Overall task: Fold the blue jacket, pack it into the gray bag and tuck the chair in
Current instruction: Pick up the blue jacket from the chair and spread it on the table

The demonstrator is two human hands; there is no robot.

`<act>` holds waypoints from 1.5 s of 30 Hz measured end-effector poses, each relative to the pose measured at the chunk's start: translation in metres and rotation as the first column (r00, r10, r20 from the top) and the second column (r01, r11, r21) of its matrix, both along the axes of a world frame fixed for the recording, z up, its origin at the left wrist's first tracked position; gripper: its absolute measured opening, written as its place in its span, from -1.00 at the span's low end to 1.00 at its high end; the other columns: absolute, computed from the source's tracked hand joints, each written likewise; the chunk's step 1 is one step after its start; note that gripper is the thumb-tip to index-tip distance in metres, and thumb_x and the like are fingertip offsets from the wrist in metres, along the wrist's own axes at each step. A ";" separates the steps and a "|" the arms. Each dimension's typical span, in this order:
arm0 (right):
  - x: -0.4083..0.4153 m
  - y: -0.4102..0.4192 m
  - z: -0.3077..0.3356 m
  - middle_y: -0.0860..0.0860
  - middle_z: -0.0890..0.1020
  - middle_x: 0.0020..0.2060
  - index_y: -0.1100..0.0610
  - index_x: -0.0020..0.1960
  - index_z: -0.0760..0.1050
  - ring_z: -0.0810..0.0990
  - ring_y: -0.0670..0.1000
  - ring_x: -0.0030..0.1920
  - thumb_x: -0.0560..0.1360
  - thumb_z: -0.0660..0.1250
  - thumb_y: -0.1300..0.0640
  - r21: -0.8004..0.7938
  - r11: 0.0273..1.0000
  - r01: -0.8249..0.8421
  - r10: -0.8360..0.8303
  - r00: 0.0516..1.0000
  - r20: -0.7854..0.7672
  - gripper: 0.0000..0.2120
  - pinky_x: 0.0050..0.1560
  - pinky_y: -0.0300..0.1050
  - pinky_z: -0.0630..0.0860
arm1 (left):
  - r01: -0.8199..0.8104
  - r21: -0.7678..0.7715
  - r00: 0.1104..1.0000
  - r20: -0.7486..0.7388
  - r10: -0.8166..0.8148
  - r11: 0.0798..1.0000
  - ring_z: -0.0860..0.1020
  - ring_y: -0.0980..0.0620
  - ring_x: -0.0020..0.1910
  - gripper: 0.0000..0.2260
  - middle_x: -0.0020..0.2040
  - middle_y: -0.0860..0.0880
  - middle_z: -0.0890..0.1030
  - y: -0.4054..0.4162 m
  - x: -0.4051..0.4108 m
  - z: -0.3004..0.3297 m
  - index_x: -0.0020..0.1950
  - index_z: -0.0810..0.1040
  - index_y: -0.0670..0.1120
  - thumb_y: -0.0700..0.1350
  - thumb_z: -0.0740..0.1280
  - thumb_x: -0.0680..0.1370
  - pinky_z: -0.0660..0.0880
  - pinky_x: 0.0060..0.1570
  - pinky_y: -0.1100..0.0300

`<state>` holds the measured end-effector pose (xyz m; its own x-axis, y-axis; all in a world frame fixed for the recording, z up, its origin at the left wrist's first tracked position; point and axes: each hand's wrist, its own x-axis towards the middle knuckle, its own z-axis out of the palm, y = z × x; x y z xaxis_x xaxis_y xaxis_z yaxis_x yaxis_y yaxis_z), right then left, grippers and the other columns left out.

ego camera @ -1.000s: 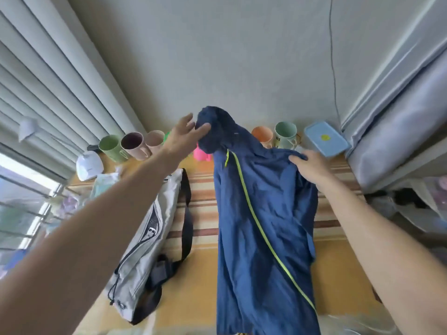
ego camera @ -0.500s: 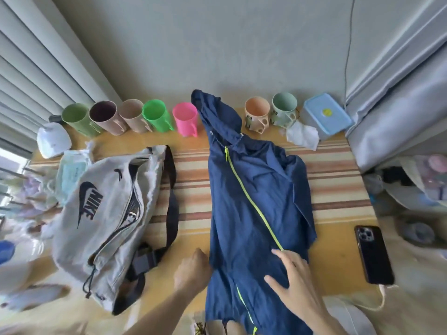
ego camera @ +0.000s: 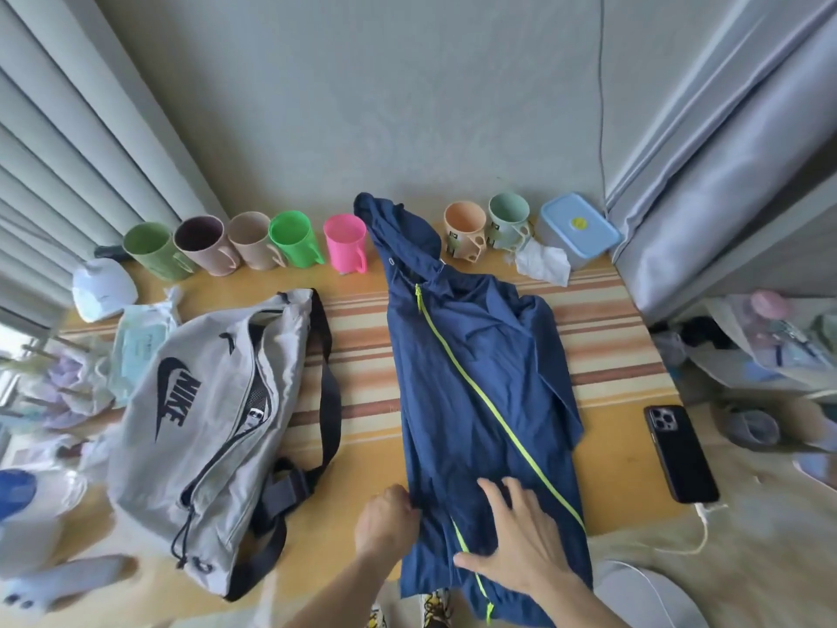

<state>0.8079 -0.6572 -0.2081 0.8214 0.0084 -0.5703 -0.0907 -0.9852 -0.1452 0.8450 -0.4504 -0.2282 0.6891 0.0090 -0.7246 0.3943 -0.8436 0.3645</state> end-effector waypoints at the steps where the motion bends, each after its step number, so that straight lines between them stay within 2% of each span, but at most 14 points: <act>1: -0.004 0.003 -0.002 0.02 0.36 0.32 -0.03 0.46 0.28 0.47 0.13 0.24 0.22 0.28 -0.47 -0.020 1.000 -0.013 0.014 1.000 0.024 -0.08 -0.02 0.00 0.57 | -0.021 -0.008 0.999 0.030 0.021 1.000 0.58 -0.17 -0.07 -0.78 -0.03 -0.08 0.63 -0.006 -0.002 0.002 0.10 0.53 -0.09 -0.04 0.22 0.54 0.57 -0.07 0.00; 3: -0.009 0.003 -0.010 -0.02 0.50 -0.04 0.00 0.01 0.50 0.59 0.05 -0.15 0.17 0.64 -0.09 -0.040 0.999 -0.018 0.023 0.989 0.146 -0.49 -0.43 -0.15 0.45 | -0.105 -0.059 0.987 0.117 0.111 0.993 0.49 -0.18 -0.16 -0.81 -0.10 -0.09 0.57 -0.003 0.001 0.015 0.14 0.47 -0.09 -0.09 0.15 0.60 0.47 -0.18 0.02; 6: -0.005 -0.003 -0.012 -0.11 0.41 -0.34 -0.04 -0.29 0.32 0.38 -0.02 -0.49 0.15 0.61 0.38 0.060 0.991 0.118 -0.130 0.952 0.278 -0.47 -0.48 -0.21 0.19 | -0.232 -0.110 0.910 0.327 0.256 0.966 0.56 -0.29 -0.12 -0.86 -0.12 -0.20 0.62 0.039 0.033 0.054 0.15 0.42 -0.08 -0.09 0.14 0.65 0.47 -0.14 -0.06; 12: 0.029 0.031 0.028 -0.09 0.55 -0.17 0.03 -0.05 0.53 0.59 0.01 -0.26 0.43 0.37 0.33 0.361 0.927 0.099 -0.254 0.875 0.413 -0.78 -0.28 -0.08 0.48 | -0.413 -0.007 0.571 0.777 0.265 0.911 0.56 -0.30 -0.09 -0.78 -0.02 -0.32 0.61 0.160 0.156 0.180 0.21 0.48 -0.11 -0.11 0.13 0.64 0.49 -0.07 -0.08; 17: 0.028 0.026 0.021 0.01 0.61 0.09 0.06 0.21 0.55 0.59 0.09 0.09 0.55 0.34 0.21 0.383 0.904 0.191 -0.336 0.870 0.360 -0.76 0.07 0.01 0.56 | -0.517 0.121 0.396 0.911 0.112 0.847 0.47 -0.27 0.17 -0.70 0.22 -0.28 0.52 0.187 0.171 0.200 0.30 0.43 -0.03 -0.02 0.22 0.58 0.39 0.18 -0.17; 20: 0.008 -0.004 0.005 0.13 0.55 0.24 0.12 0.36 0.47 0.53 0.20 0.23 0.57 0.34 0.15 0.287 0.881 0.377 -0.460 0.824 0.330 -0.64 0.14 0.07 0.52 | -0.267 0.098 0.573 0.816 0.076 0.959 0.58 -0.22 -0.03 -0.81 0.00 -0.14 0.60 0.127 0.106 0.145 0.10 0.49 -0.03 0.06 0.27 0.59 0.53 -0.04 -0.08; 22: -0.007 -0.027 -0.008 0.20 0.45 0.34 0.08 0.46 0.36 0.50 0.28 0.27 0.57 0.35 0.08 0.233 0.819 0.524 -0.572 0.775 0.269 -0.52 0.09 0.14 0.55 | -0.171 0.122 0.876 0.472 0.094 0.978 0.63 -0.20 -0.01 -0.67 -0.04 -0.09 0.66 0.077 0.051 0.096 0.04 0.52 -0.02 0.24 0.28 0.55 0.57 -0.04 -0.02; 24: -0.021 -0.041 -0.017 0.23 0.39 0.34 -0.02 0.53 0.28 0.49 0.31 0.26 0.55 0.38 0.04 0.198 0.793 0.576 -0.608 0.770 0.194 -0.41 0.03 0.14 0.54 | -0.121 0.100 0.990 0.081 0.113 0.988 0.63 -0.15 0.09 -0.47 0.07 -0.08 0.66 0.033 0.002 0.048 0.16 0.51 -0.06 0.37 0.27 0.49 0.56 0.05 0.03; 27: -0.038 -0.047 -0.025 0.15 0.39 0.29 -0.07 0.50 0.32 0.54 0.25 0.17 0.49 0.44 0.15 0.167 0.873 0.458 -0.483 0.858 0.174 -0.37 0.02 0.10 0.55 | -0.286 -0.055 0.955 -0.101 0.280 0.957 0.61 -0.15 0.13 -0.47 0.13 -0.10 0.65 -0.008 -0.036 0.007 0.24 0.46 -0.11 0.27 0.34 0.49 0.56 0.09 0.04; 32: -0.026 -0.033 -0.018 0.06 0.51 0.01 0.16 0.22 0.59 0.63 0.18 -0.09 0.43 0.37 0.41 0.214 0.934 0.286 -0.344 0.881 0.323 -0.61 -0.13 0.07 0.59 | -0.412 -0.249 0.866 0.193 0.462 0.876 0.61 -0.29 -0.01 -0.86 -0.11 -0.15 0.67 -0.008 -0.022 0.020 0.09 0.46 -0.14 -0.08 0.28 0.61 0.51 -0.04 -0.06; 36: -0.008 0.018 0.019 -0.07 0.56 0.12 0.06 0.34 0.50 0.58 -0.07 0.05 0.55 0.37 0.14 0.517 0.856 0.021 -0.256 0.886 0.388 -0.64 0.10 -0.19 0.52 | -0.522 -0.313 0.645 0.463 0.608 0.793 0.57 -0.26 -0.10 -0.86 -0.18 -0.12 0.62 0.050 0.011 0.071 0.03 0.41 -0.10 -0.04 0.25 0.64 0.43 -0.10 -0.05; 39: -0.008 0.042 0.021 -0.12 0.54 0.27 0.01 0.45 0.40 0.54 -0.12 0.21 0.64 0.21 -0.05 0.559 0.829 0.009 -0.215 0.928 0.304 -0.60 0.23 -0.23 0.44 | -0.742 -0.331 0.461 0.379 0.802 0.583 0.56 -0.18 0.01 -0.70 -0.08 -0.06 0.60 0.101 0.030 0.075 0.15 0.50 -0.05 0.16 0.27 0.59 0.41 0.00 0.00; 42: -0.007 0.031 0.001 0.07 0.57 0.28 0.13 0.42 0.42 0.54 0.09 0.29 0.61 0.29 -0.01 0.453 0.847 0.277 -0.427 0.862 0.273 -0.57 0.27 -0.05 0.45 | -0.683 -0.197 0.663 0.234 0.711 0.703 0.61 -0.10 -0.04 -0.46 0.01 -0.05 0.66 0.118 0.015 0.056 0.14 0.55 -0.07 0.36 0.36 0.45 0.48 -0.10 0.04; 45: -0.007 0.012 -0.017 0.17 0.50 0.26 0.07 0.50 0.30 0.47 0.20 0.27 0.49 0.39 -0.16 0.281 0.843 0.458 -0.512 0.844 0.159 -0.33 0.22 0.03 0.45 | -0.579 -0.129 0.789 0.158 0.593 0.805 0.66 -0.10 -0.09 -0.53 -0.08 -0.02 0.70 0.115 -0.021 0.029 0.06 0.60 -0.07 0.29 0.45 0.43 0.59 -0.07 -0.03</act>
<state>0.8008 -0.6455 -0.2255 0.8558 -0.3194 -0.4069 -0.4877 -0.7603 -0.4290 0.8243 -0.3349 -0.1994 0.6865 0.4088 -0.6013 0.7254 -0.4414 0.5282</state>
